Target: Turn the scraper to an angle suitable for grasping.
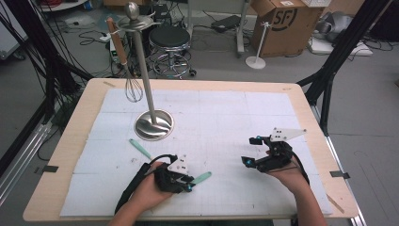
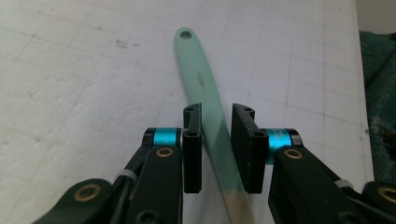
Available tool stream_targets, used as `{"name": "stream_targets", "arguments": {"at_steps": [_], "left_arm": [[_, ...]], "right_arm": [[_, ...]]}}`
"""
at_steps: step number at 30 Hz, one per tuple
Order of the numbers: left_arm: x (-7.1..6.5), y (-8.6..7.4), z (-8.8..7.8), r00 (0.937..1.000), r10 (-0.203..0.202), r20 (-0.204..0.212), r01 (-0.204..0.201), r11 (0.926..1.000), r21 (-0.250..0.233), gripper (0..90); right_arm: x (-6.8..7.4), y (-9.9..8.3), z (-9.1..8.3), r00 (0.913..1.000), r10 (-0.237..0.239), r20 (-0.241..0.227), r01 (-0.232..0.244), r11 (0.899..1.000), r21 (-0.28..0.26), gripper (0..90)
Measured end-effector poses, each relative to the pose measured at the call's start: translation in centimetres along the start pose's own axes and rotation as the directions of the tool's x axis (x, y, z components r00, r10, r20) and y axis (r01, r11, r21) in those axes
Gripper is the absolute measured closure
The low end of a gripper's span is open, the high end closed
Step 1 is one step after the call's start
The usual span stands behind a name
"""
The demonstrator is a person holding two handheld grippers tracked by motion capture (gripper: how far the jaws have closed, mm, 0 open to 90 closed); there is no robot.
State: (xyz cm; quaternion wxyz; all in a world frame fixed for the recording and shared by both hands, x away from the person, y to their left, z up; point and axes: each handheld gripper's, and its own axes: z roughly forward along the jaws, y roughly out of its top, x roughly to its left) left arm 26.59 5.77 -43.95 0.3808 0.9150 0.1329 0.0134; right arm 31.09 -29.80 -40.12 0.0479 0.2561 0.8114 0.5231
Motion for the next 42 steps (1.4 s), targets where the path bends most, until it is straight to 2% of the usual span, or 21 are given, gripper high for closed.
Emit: {"name": "stream_targets", "arguments": {"at_steps": [4, 10, 12, 15, 18, 21, 26, 29, 33, 36, 42], "left_arm": [[0.1, 0.8, 0.9, 0.9999, -0.012, 0.01, 0.012, 0.9999, -0.01, 75.5], [0.2, 2.2, 2.3, 1.0, -0.002, 0.002, 0.002, 0.9999, -0.011, 75.6], [0.3, 2.3, 2.4, 0.9998, -0.005, 0.017, 0.005, 0.9998, -0.019, 71.8], [0.2, 2.0, 1.8, 1.0, -0.004, 0.007, 0.004, 0.9999, -0.011, 65.8], [0.2, 1.3, 0.6, 0.9998, -0.021, 0.002, 0.022, 0.9993, -0.031, 62.4], [0.4, 0.0, -0.9, 0.9981, -0.062, -0.001, 0.062, 0.9964, -0.057, 62.9], [0.2, -1.5, -1.9, 0.9969, -0.078, -0.012, 0.077, 0.9955, -0.055, 64.8], [-0.1, -1.9, -1.6, 0.9972, -0.075, 0.0, 0.075, 0.9961, -0.047, 65.0], [-0.5, -1.6, -1.2, 0.9987, -0.045, -0.024, 0.044, 0.9985, -0.032, 66.9], [-0.7, -1.4, -1.1, 0.9991, -0.023, -0.035, 0.022, 0.9996, -0.017, 69.6], [-1.0, -0.8, -0.4, 0.9995, -0.011, -0.031, 0.01, 0.9997, -0.024, 78.6]], "right_arm": [[-0.1, 0.0, 0.0, 1.0, -0.005, 0.002, 0.005, 1.0, -0.004, 11.1], [-0.1, 0.0, 0.0, 1.0, -0.009, -0.001, 0.009, 1.0, -0.005, 11.1], [-0.1, 0.0, -0.1, 0.9999, -0.012, 0.002, 0.012, 1.0, -0.003, 11.1], [-0.1, 0.0, -0.2, 0.9999, -0.013, 0.004, 0.013, 1.0, -0.007, 11.1], [-0.2, 0.0, -0.2, 1.0, -0.009, 0.003, 0.009, 1.0, -0.006, 11.1], [-0.2, 0.0, -0.2, 0.9999, -0.011, 0.001, 0.011, 1.0, -0.006, 11.1], [-0.1, 0.0, 0.0, 0.9999, -0.011, 0.004, 0.011, 1.0, 0.003, 11.1], [0.0, 0.0, 0.0, 0.9999, -0.01, 0.003, 0.01, 1.0, 0.0, 11.1], [0.0, 0.0, 0.1, 0.9998, -0.017, 0.005, 0.017, 1.0, 0.007, 11.1], [0.0, 0.0, 0.1, 0.9998, -0.019, 0.004, 0.019, 1.0, 0.002, 11.1], [0.0, 0.0, 0.0, 0.9999, -0.016, 0.004, 0.016, 1.0, -0.001, 11.1]]}}
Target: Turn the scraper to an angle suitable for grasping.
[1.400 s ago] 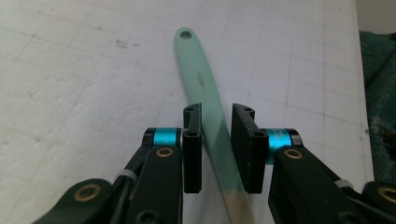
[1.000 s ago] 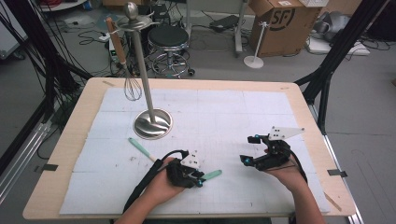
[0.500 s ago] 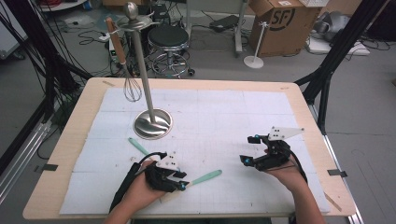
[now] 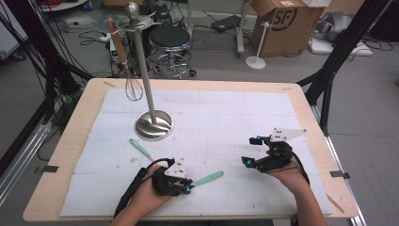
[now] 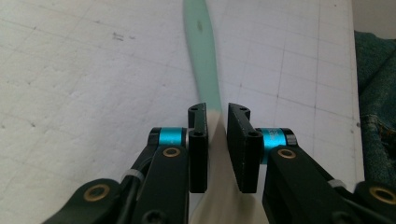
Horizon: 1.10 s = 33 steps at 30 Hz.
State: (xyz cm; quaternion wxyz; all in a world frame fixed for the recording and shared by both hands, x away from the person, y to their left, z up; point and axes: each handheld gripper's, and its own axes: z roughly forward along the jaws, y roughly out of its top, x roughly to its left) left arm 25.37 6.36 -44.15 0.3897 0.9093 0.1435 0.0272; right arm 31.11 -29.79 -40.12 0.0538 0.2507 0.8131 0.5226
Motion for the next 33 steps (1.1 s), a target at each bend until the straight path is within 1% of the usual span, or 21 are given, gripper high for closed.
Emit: {"name": "stream_targets", "arguments": {"at_steps": [2, 6, 10, 13, 14, 16, 17, 21, 25, 26, 29, 31, 33], "left_arm": [[0.0, 0.2, 0.1, 0.9999, 0.01, 0.002, -0.01, 0.9999, 0.008, 78.8], [0.1, 0.2, 0.1, 1.0, 0.001, 0.007, -0.001, 1.0, 0.005, 79.1], [0.1, 0.0, -0.2, 1.0, 0.001, 0.005, -0.001, 0.9999, 0.015, 79.4], [0.2, -0.4, -0.9, 1.0, 0.003, 0.006, -0.003, 0.9996, 0.028, 79.5], [0.3, -0.6, -1.1, 1.0, 0.001, 0.006, -0.001, 0.9996, 0.03, 79.5], [0.6, -1.1, -1.7, 1.0, -0.008, 0.003, 0.008, 0.9993, 0.035, 79.5], [0.7, -1.4, -2.0, 0.9998, -0.021, 0.004, 0.02, 0.9992, 0.034, 79.5], [1.0, -2.2, -3.0, 0.9994, -0.034, -0.002, 0.034, 0.9986, 0.04, 79.5], [1.2, -2.7, -3.6, 0.9996, -0.028, -0.004, 0.029, 0.9986, 0.045, 79.2], [1.2, -2.7, -3.7, 0.9995, -0.032, -0.003, 0.032, 0.9986, 0.041, 79.1], [1.2, -2.2, -3.8, 0.9988, -0.046, 0.017, 0.046, 0.9989, 0.007, 76.5], [1.1, -1.7, -3.7, 0.9992, -0.037, 0.015, 0.036, 0.9993, 0.008, 73.8], [1.0, -1.3, -3.4, 0.999, -0.035, 0.027, 0.035, 0.9994, 0.001, 72.6]], "right_arm": [[0.1, 0.0, 0.0, 1.0, 0.005, -0.003, -0.005, 1.0, 0.0, 11.1], [0.0, 0.0, -0.1, 1.0, 0.001, 0.0, -0.001, 1.0, -0.002, 11.1], [0.0, 0.0, -0.1, 1.0, 0.003, -0.003, -0.003, 1.0, 0.0, 11.1], [0.0, 0.0, -0.1, 1.0, -0.001, -0.004, 0.001, 1.0, 0.001, 11.1], [0.0, 0.0, -0.1, 1.0, 0.008, -0.003, -0.008, 1.0, -0.001, 11.1], [0.0, 0.0, -0.1, 1.0, 0.008, -0.003, -0.008, 1.0, -0.003, 11.1], [0.0, 0.0, -0.1, 1.0, 0.008, -0.003, -0.008, 1.0, -0.002, 11.1], [0.0, 0.0, 0.0, 1.0, 0.0, -0.003, 0.0, 1.0, 0.006, 11.1], [0.1, 0.0, 0.1, 1.0, 0.002, -0.001, -0.002, 1.0, 0.012, 11.1], [0.0, 0.0, 0.1, 1.0, -0.002, 0.0, 0.002, 1.0, 0.009, 11.1], [0.1, 0.0, 0.2, 1.0, 0.005, -0.001, -0.005, 1.0, 0.01, 11.1], [0.0, 0.0, 0.2, 1.0, -0.001, 0.002, 0.0, 1.0, 0.012, 11.1], [0.1, 0.0, 0.1, 1.0, 0.0, 0.0, 0.0, 1.0, 0.009, 11.1]]}}
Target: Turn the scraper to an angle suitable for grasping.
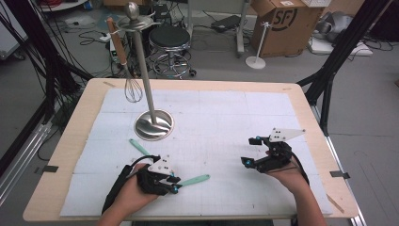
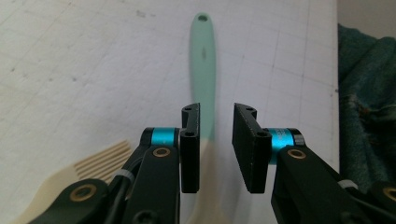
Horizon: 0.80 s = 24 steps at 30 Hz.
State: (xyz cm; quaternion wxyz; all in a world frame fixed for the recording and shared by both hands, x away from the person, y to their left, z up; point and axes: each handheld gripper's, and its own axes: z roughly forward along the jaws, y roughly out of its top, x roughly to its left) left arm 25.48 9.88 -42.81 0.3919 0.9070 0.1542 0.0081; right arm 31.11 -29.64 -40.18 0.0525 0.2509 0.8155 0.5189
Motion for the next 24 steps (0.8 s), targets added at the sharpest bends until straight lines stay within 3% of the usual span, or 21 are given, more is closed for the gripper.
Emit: {"name": "stream_targets", "arguments": {"at_steps": [8, 15, 20, 24], "left_arm": [[0.0, 1.1, 1.3, 0.9993, 0.026, 0.026, -0.026, 0.9994, 0.024, 69.0], [0.2, 0.5, 1.1, 1.0, 0.007, -0.002, -0.006, 0.996, 0.089, 65.3], [-0.4, 0.7, 1.3, 0.9979, 0.048, -0.044, -0.042, 0.9911, 0.126, 65.3], [-0.6, 1.3, 1.4, 0.9969, 0.056, -0.056, -0.046, 0.9853, 0.165, 65.6]], "right_arm": [[0.0, 0.0, -0.1, 1.0, 0.001, -0.002, -0.001, 1.0, 0.0, 11.1], [-0.1, -0.1, -0.1, 1.0, 0.003, -0.003, -0.003, 1.0, 0.002, 11.1], [-0.1, -0.1, 0.1, 1.0, 0.005, -0.003, -0.005, 1.0, 0.009, 11.1], [-0.1, -0.1, 0.1, 1.0, 0.006, -0.003, -0.006, 1.0, 0.01, 11.1]]}}
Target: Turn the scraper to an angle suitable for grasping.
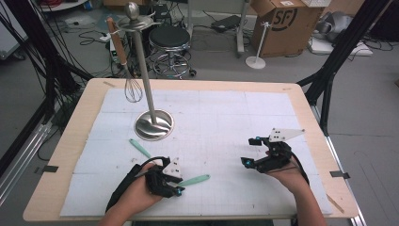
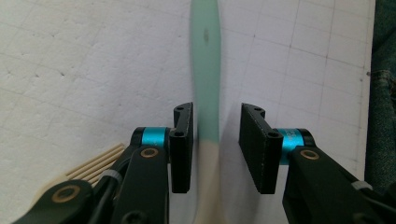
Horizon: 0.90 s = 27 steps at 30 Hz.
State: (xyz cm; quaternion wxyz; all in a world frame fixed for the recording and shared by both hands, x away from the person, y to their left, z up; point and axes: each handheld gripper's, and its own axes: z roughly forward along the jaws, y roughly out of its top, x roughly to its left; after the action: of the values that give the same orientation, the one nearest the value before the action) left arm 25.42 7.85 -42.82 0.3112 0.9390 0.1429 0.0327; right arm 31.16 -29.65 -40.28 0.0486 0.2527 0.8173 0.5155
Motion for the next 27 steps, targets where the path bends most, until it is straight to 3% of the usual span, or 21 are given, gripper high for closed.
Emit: {"name": "stream_targets", "arguments": {"at_steps": [8, 14, 21, 27], "left_arm": [[0.1, 0.4, -0.4, 1.0, -0.002, -0.009, 0.003, 0.9964, 0.084, 70.9], [-0.3, 1.7, 0.1, 0.9989, 0.031, -0.034, -0.025, 0.983, 0.182, 71.4], [-0.1, 1.1, 0.0, 0.9996, 0.019, -0.022, -0.016, 0.9913, 0.131, 74.9], [-0.1, 0.9, -0.1, 0.9995, 0.026, -0.019, -0.023, 0.9933, 0.113, 80.0]], "right_arm": [[-0.2, -0.1, -0.1, 1.0, 0.002, -0.003, -0.002, 1.0, -0.004, 11.1], [-0.1, -0.1, 0.1, 1.0, 0.002, -0.001, -0.002, 1.0, 0.0, 11.1], [-0.2, -0.1, 0.2, 1.0, -0.002, 0.002, 0.002, 1.0, 0.004, 11.1], [-0.2, -0.1, 0.3, 1.0, -0.005, 0.001, 0.005, 1.0, 0.006, 11.1]]}}
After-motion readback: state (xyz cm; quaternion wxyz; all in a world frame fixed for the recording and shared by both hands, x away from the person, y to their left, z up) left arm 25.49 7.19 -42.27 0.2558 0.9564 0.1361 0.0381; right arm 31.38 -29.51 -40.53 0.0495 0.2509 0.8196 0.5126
